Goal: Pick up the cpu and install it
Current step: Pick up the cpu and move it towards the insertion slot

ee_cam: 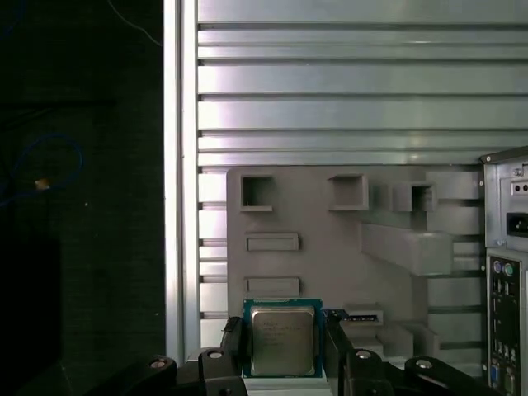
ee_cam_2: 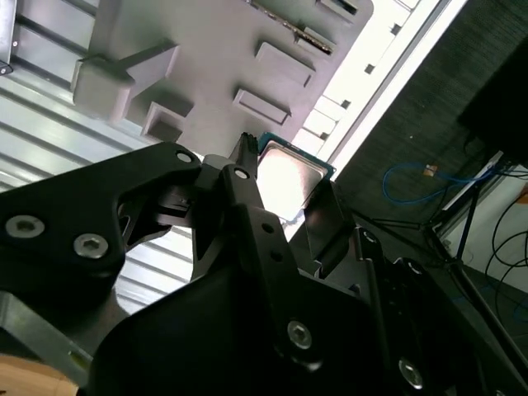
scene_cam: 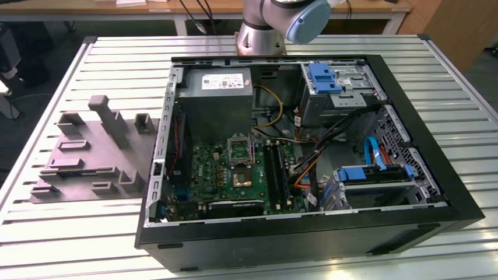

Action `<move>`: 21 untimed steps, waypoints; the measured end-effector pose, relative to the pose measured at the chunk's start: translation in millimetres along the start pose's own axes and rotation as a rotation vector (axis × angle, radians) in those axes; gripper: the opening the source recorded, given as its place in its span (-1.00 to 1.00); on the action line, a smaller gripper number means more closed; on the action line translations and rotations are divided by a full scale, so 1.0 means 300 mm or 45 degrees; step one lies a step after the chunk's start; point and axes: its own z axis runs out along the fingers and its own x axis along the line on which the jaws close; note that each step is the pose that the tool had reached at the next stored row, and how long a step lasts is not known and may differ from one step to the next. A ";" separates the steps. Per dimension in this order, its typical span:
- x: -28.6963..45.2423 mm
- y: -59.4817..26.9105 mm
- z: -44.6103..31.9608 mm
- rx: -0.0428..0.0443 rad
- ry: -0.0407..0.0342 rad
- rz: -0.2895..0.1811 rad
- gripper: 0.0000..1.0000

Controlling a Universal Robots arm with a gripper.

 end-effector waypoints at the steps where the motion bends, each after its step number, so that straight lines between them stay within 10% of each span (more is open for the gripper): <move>1: 0.000 0.000 -0.013 0.000 -0.0001 0.000 -0.05; 9: -0.002 0.003 -0.104 0.000 0.0000 0.000 -0.05; 21: -0.009 0.003 -0.109 -0.001 0.0000 0.000 -0.05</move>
